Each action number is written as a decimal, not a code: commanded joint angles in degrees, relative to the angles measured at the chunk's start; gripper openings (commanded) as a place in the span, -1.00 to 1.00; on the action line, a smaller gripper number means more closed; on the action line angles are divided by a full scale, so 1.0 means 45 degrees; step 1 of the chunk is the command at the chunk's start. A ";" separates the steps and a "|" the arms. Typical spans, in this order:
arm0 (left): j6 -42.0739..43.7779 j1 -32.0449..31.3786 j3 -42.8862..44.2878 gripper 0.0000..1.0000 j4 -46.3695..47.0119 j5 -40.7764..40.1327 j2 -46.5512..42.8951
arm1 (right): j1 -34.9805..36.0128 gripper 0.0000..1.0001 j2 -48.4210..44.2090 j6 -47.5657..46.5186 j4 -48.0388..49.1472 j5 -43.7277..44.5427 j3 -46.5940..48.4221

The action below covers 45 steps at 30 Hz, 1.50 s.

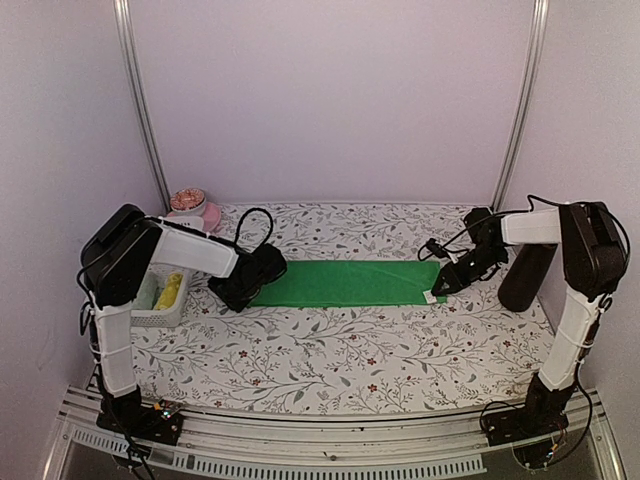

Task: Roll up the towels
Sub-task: Smooth out the towel at the center of the board, then flatten out the towel at the center of the board.

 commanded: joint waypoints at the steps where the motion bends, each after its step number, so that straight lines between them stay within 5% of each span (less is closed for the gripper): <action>1: -0.0359 -0.0069 -0.0164 -0.23 -0.0242 0.0234 0.0622 | 0.0091 -0.57 0.0486 -0.0020 0.0235 0.0472 0.0064; 13: -0.0378 -0.0275 -0.0283 -0.13 -0.0227 0.0633 0.0203 | 0.0095 -0.58 0.0662 -0.0031 -0.0028 0.0888 0.0279; 23: -0.0498 -0.0468 -0.0144 0.32 -0.0503 0.0702 -0.0379 | -0.0062 0.08 -0.1724 0.0696 0.0638 0.2165 0.0319; 37: -0.1785 -0.0990 0.0031 0.76 -0.2021 -0.0961 -0.0272 | -0.0252 0.17 -0.0042 0.1613 0.1264 0.2345 0.0320; 45: -0.2561 -0.0742 0.0281 0.77 -0.3131 -0.1535 0.1001 | -0.0264 0.17 0.0554 0.1698 0.1279 0.2076 0.0321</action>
